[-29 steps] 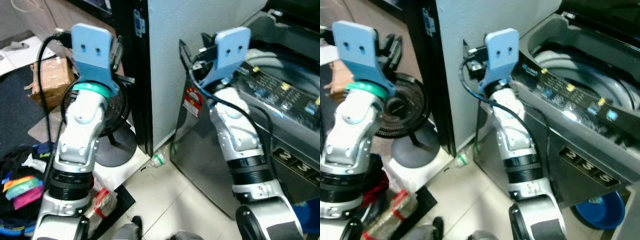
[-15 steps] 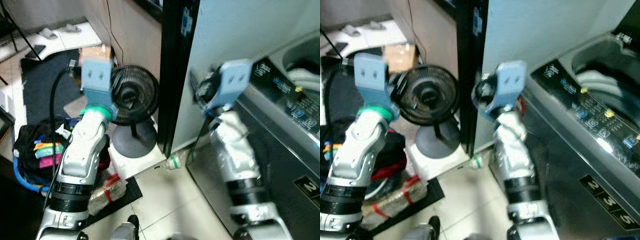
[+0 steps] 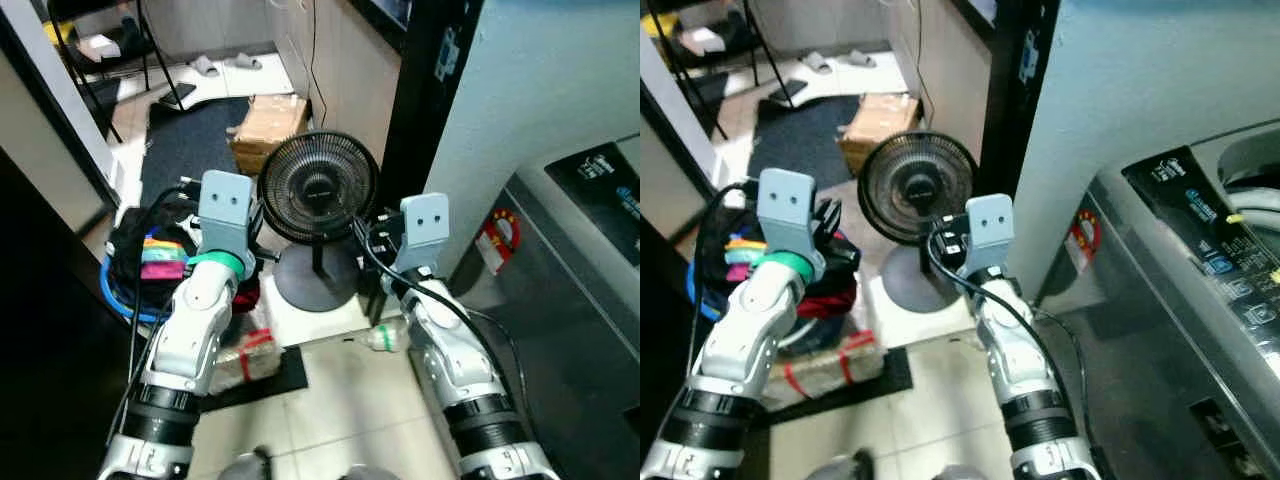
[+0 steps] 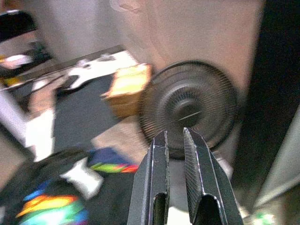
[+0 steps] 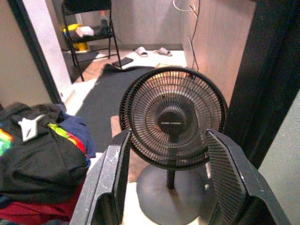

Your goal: Clothes washing

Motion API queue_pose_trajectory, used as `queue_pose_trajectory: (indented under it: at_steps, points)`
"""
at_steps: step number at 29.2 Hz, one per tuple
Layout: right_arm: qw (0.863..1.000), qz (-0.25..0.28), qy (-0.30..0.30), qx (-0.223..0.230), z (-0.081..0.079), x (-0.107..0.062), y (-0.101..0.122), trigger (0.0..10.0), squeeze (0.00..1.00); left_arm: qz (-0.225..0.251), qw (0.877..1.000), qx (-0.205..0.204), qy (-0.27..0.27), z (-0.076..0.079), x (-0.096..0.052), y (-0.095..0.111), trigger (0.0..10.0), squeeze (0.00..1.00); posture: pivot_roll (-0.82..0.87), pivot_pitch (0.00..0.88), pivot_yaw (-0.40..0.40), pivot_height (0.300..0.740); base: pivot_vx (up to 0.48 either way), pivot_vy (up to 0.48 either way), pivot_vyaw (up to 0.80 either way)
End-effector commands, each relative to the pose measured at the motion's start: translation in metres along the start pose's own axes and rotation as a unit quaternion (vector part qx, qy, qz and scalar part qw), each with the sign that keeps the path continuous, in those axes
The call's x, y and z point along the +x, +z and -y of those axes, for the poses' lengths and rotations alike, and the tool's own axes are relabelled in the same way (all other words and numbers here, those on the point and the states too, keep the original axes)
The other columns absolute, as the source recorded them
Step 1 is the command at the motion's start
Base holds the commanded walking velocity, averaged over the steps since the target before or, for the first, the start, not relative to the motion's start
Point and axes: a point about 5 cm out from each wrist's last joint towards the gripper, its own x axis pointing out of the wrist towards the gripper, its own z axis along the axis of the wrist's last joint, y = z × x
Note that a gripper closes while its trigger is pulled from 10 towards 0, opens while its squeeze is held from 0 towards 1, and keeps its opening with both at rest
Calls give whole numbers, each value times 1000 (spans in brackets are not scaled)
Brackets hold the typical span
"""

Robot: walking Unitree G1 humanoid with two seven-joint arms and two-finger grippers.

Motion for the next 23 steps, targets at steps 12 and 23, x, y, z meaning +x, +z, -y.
queue_pose_trajectory:
  at_steps: [12,23]
  points:
    - [999,24,7,-20,12,7,14,10000,0,-19,999,-18,23,-11,-2,-13,10000,0,-18,0,17,740,0,0,794]
    - [999,42,11,18,6,10,18,10000,0,-5,1000,-3,28,-12,-1,-12,10000,0,-10,0,18,740,77,0,496]
